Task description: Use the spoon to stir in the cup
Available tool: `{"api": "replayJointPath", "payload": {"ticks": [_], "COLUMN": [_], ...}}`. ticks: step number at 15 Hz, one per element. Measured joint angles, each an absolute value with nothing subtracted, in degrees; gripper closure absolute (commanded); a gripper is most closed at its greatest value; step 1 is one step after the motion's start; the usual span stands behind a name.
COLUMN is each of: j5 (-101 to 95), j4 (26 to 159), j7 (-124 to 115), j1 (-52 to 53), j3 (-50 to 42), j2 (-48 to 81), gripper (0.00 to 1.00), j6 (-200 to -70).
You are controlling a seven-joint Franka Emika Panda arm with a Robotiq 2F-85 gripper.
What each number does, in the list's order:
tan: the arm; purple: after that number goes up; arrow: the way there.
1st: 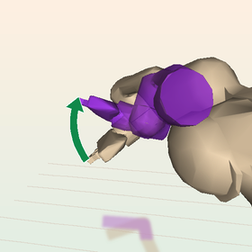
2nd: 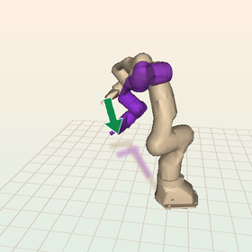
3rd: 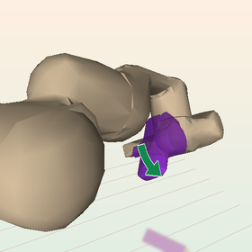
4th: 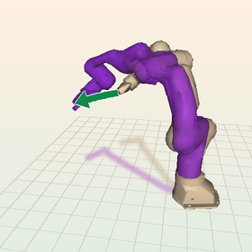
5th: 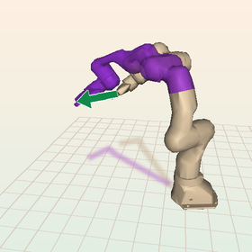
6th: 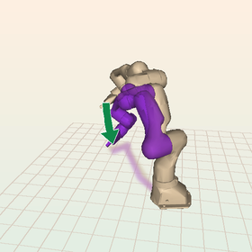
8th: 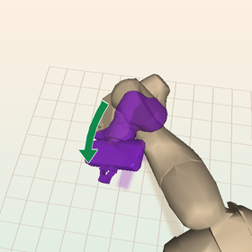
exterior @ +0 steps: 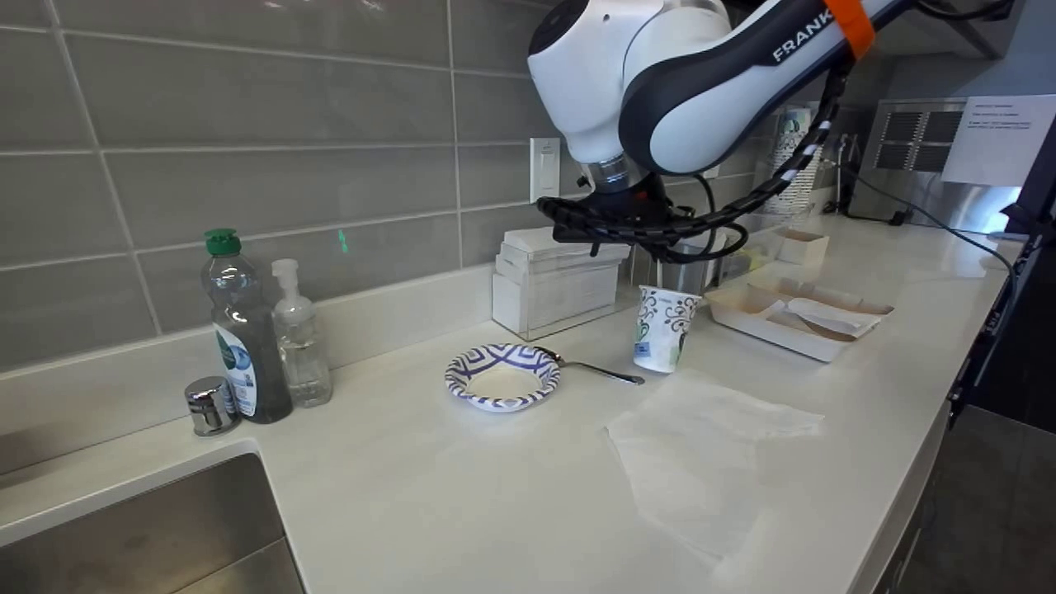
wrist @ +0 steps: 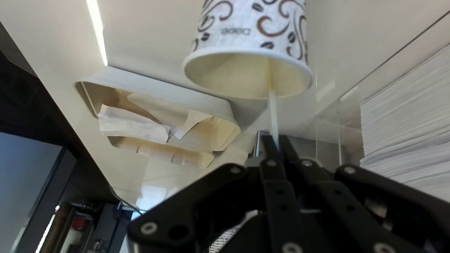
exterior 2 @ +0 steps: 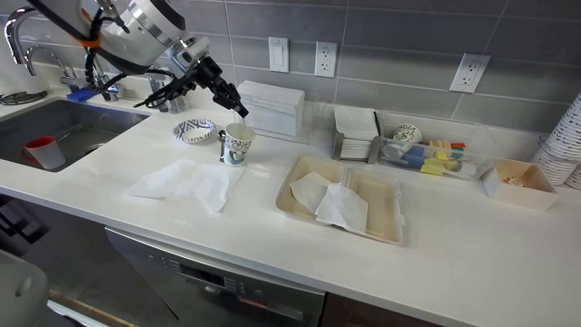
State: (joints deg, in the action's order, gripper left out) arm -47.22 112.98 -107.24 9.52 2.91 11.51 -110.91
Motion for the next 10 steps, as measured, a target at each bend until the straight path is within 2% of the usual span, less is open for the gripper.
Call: {"api": "replayJointPath", "payload": {"ticks": [10], "j5": [-46.88], "j4": [112.96], "j7": [-108.13], "j1": [9.65], "j3": [4.00], "j2": [11.36], "gripper": [0.99], "j6": [-113.50]}}
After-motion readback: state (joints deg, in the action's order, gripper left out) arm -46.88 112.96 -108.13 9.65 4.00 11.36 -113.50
